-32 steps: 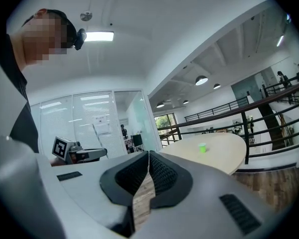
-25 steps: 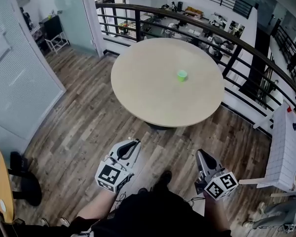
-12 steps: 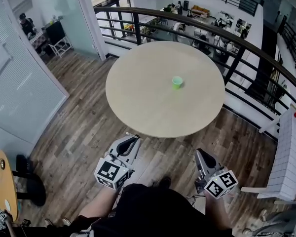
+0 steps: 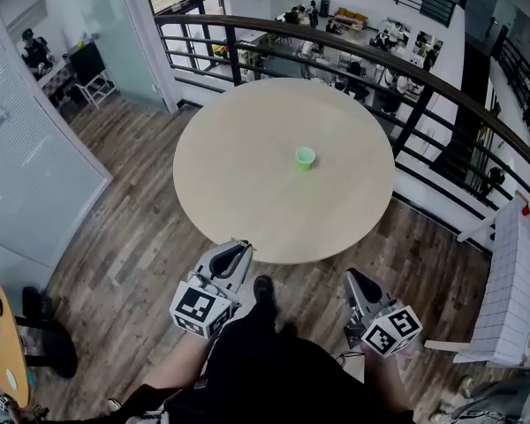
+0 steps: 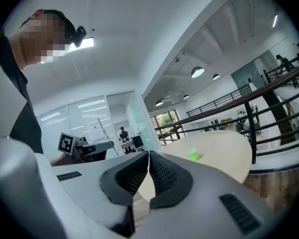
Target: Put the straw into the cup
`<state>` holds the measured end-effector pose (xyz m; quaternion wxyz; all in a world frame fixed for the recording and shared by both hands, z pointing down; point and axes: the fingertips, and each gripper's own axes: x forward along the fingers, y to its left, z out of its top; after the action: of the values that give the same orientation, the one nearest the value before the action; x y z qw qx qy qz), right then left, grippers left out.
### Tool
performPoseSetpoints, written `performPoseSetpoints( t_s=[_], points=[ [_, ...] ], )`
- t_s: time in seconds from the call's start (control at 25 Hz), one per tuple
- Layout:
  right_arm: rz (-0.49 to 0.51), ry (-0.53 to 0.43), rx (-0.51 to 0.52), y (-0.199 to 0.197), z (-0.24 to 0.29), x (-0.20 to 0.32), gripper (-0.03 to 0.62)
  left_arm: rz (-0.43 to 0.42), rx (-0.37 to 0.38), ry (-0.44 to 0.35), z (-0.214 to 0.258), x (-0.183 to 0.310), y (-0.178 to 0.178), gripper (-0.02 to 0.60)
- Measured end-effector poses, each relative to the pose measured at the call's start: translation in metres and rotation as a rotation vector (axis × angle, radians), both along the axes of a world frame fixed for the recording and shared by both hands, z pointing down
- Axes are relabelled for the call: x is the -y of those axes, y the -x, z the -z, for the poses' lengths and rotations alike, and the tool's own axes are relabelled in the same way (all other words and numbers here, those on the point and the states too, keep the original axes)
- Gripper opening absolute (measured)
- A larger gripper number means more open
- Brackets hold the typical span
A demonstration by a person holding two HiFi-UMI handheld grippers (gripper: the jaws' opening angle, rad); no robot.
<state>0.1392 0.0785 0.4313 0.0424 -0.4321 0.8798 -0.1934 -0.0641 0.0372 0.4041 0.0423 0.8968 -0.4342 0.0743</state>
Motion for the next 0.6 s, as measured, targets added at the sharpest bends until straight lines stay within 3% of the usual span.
performPoseSetpoints(
  t_s=[0.32, 0.6],
  points=[
    [-0.04, 0.002, -0.026, -0.006, 0.002, 0.079, 0.023, -0.04, -0.024, -0.021, -0.005, 0.086, -0.008, 0.028],
    [-0.049, 0.009, -0.037, 0.018, 0.009, 0.166, 0.023, -0.086, -0.04, -0.011, -0.002, 0.173, 0.003, 0.028]
  ],
)
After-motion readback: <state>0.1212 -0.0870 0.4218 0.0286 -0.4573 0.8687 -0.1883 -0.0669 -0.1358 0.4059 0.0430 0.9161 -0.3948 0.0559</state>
